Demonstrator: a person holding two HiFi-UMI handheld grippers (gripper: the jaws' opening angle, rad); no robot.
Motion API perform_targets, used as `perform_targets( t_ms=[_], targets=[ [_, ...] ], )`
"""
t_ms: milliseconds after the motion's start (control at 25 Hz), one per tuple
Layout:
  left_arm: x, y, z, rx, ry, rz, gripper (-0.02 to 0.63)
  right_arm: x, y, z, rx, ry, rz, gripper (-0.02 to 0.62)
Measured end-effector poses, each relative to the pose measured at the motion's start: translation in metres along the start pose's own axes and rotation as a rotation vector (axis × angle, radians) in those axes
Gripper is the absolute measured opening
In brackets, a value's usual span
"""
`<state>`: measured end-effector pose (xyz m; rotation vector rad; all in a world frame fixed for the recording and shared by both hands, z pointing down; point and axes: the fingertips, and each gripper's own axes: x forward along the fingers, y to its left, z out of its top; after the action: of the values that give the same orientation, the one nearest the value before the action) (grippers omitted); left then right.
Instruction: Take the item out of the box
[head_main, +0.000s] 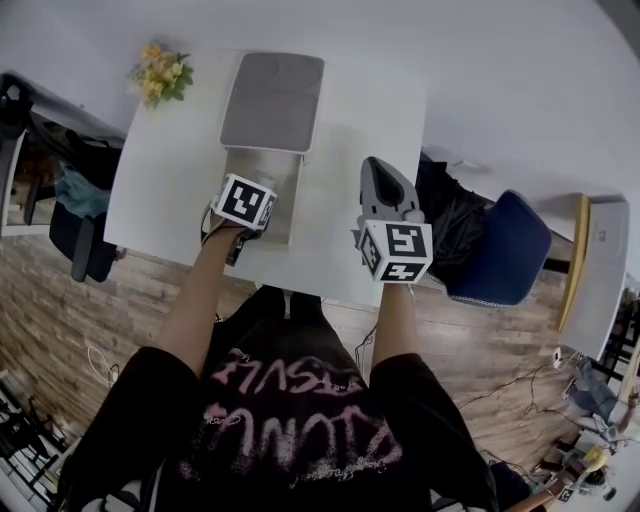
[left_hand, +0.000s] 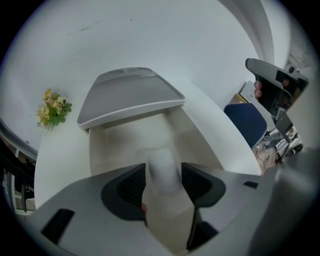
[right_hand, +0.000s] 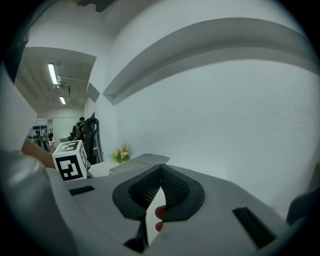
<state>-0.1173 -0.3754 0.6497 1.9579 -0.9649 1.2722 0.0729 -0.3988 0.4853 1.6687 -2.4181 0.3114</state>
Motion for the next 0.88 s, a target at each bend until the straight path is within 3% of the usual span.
perform_targets(
  t_ms=[440, 640, 880],
  targets=[
    [0.02, 0.002, -0.002, 0.01, 0.064, -0.002, 0.253, 0.009, -0.012, -0.009, 0.003, 0.027, -0.009, 0.009],
    [0.019, 0.001, -0.002, 0.019, 0.052, 0.004, 0.193, 0.01, -0.012, -0.008, -0.002, 0.028, -0.009, 0.009],
    [0.013, 0.005, 0.0, 0.047, 0.023, 0.035, 0.189, 0.008, -0.009, -0.006, -0.005, 0.023, -0.004, 0.009]
  ],
)
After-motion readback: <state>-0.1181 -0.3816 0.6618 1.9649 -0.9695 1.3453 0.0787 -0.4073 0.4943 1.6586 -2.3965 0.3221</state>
